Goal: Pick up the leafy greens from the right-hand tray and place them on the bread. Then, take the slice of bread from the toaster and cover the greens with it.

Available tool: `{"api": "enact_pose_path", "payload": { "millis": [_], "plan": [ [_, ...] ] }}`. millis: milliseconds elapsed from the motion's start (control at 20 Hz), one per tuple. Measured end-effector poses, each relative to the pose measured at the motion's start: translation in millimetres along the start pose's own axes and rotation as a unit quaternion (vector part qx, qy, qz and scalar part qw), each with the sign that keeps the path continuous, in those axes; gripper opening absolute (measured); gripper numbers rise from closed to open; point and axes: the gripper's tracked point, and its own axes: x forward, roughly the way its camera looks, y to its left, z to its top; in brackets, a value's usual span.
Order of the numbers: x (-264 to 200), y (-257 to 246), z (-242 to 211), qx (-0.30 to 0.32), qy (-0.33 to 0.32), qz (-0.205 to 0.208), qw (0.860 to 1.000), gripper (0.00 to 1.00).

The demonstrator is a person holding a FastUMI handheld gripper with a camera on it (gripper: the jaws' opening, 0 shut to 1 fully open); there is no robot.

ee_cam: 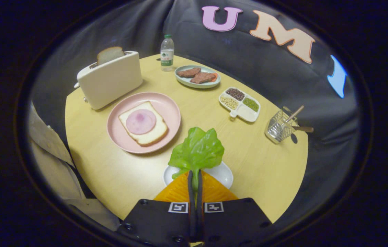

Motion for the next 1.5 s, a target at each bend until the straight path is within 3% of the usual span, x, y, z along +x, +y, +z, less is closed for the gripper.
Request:
{"api": "enact_pose_path", "payload": {
  "millis": [450,850,1300,1500],
  "plan": [
    [7,60,63,-0.022,-0.029,0.028,0.999,0.03],
    [33,119,101,-0.034,-0.036,0.077,0.996,0.03],
    [69,161,106,-0.046,-0.006,0.122,0.991,0.03],
    [86,155,96,-0.048,0.019,0.114,0.992,0.04]
  ]
}}
